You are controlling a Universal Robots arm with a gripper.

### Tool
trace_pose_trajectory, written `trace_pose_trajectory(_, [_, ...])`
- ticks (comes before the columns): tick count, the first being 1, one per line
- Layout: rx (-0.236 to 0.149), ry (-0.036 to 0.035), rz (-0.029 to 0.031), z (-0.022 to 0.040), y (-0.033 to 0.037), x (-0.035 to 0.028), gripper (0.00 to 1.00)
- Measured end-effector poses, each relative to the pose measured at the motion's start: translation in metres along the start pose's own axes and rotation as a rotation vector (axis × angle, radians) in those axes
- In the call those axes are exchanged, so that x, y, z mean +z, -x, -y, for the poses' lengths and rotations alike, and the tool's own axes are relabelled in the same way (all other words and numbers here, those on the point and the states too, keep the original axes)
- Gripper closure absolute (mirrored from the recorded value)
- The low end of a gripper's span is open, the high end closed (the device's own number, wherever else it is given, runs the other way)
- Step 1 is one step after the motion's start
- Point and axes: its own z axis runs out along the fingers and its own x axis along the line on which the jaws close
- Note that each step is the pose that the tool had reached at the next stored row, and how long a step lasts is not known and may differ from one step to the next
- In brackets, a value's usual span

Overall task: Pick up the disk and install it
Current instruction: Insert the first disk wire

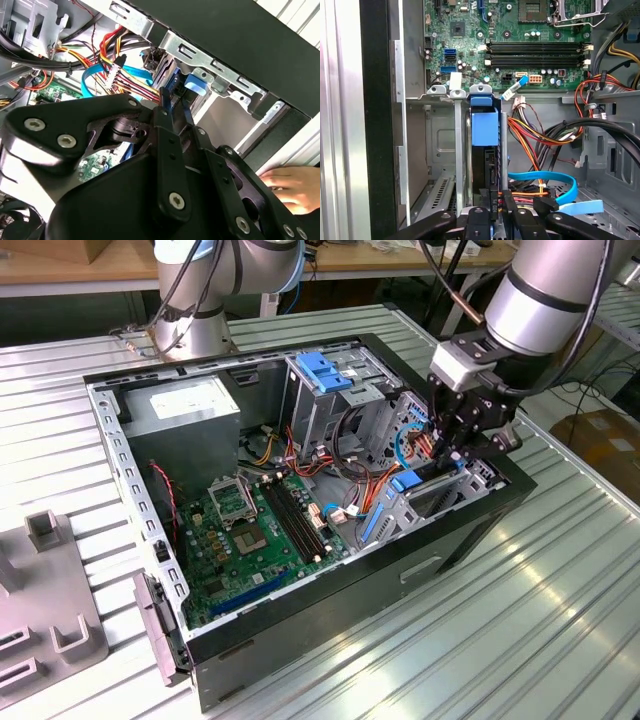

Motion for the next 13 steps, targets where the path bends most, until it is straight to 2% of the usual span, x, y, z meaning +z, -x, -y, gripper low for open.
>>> trace_pose_trajectory(1, [0.000,0.0000,-0.0006,0.0001,0.0001,-0.0018,0.75])
trace_pose_trajectory(3, [0.000,0.0000,-0.0013,0.0003,0.0002,-0.0067,0.75])
trace_pose_trajectory(6, [0.000,0.0000,-0.0017,0.0004,0.0003,-0.0104,0.75])
trace_pose_trajectory(11, [0.000,0.0000,-0.0016,0.0004,0.0003,-0.0106,0.76])
trace_pose_trajectory(12, [0.000,-0.0001,-0.0016,0.0004,0.0003,-0.0105,0.89])
trace_pose_trajectory(13, [0.000,0.0000,-0.0016,0.0004,0.0003,-0.0106,0.90])
